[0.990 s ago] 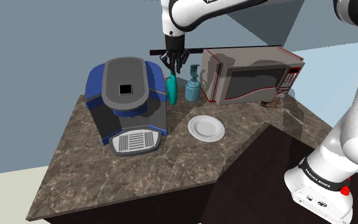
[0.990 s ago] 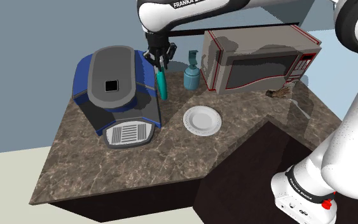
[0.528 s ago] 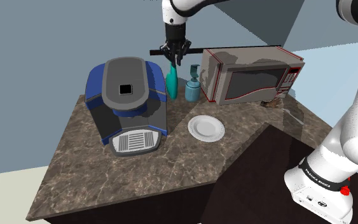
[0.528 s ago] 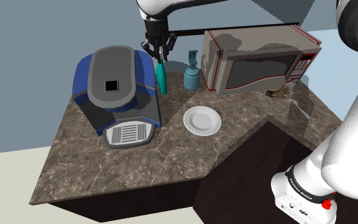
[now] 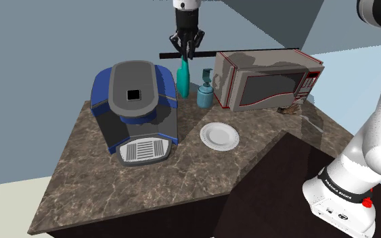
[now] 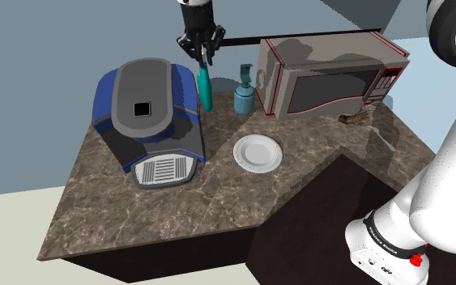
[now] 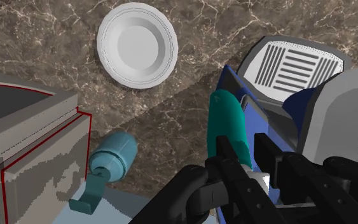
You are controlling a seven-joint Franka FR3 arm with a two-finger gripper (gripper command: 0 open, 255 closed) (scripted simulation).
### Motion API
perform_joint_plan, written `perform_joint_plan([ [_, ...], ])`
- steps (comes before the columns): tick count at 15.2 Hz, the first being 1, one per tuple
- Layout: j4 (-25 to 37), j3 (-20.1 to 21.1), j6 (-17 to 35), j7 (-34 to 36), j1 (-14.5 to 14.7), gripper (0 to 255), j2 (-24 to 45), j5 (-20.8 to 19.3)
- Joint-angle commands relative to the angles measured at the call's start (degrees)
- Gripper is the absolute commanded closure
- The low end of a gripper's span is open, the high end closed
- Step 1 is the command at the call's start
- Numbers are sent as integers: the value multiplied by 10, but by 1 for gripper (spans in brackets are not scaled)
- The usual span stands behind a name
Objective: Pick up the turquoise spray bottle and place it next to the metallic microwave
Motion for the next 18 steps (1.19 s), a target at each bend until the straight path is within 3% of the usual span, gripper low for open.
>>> perform_joint_plan([
  [1, 16, 0, -15, -1, 1, 255, 1, 0],
  [18, 228, 1, -171, -15, 23, 255, 57, -14],
])
